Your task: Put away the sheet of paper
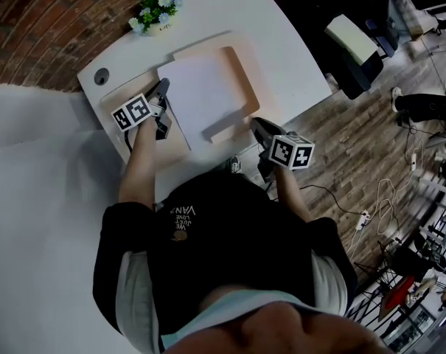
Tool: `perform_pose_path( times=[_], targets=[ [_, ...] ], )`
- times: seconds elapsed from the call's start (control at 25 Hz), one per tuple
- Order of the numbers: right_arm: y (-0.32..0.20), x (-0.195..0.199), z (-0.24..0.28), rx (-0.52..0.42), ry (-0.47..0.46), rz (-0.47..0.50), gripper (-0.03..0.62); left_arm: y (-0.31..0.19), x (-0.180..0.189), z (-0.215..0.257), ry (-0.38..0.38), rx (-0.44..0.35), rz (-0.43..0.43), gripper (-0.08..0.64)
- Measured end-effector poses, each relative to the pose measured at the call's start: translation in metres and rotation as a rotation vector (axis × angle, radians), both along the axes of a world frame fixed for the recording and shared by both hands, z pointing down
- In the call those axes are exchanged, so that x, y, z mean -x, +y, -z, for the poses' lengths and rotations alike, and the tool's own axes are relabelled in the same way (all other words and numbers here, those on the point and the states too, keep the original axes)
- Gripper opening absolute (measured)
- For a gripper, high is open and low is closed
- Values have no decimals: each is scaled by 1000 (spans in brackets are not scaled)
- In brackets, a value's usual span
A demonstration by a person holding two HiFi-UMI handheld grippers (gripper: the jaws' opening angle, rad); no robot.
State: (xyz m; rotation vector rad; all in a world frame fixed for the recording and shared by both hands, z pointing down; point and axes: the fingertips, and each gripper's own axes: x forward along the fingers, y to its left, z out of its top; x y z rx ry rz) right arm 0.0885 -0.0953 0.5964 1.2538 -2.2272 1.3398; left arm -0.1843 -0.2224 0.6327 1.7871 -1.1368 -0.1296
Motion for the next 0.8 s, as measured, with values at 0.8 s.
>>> perform_pose_path(
  times=[0.8],
  targets=[
    [-9, -25, 1, 8, 0, -11, 44, -17, -37, -5, 18, 17, -8, 0]
  ],
)
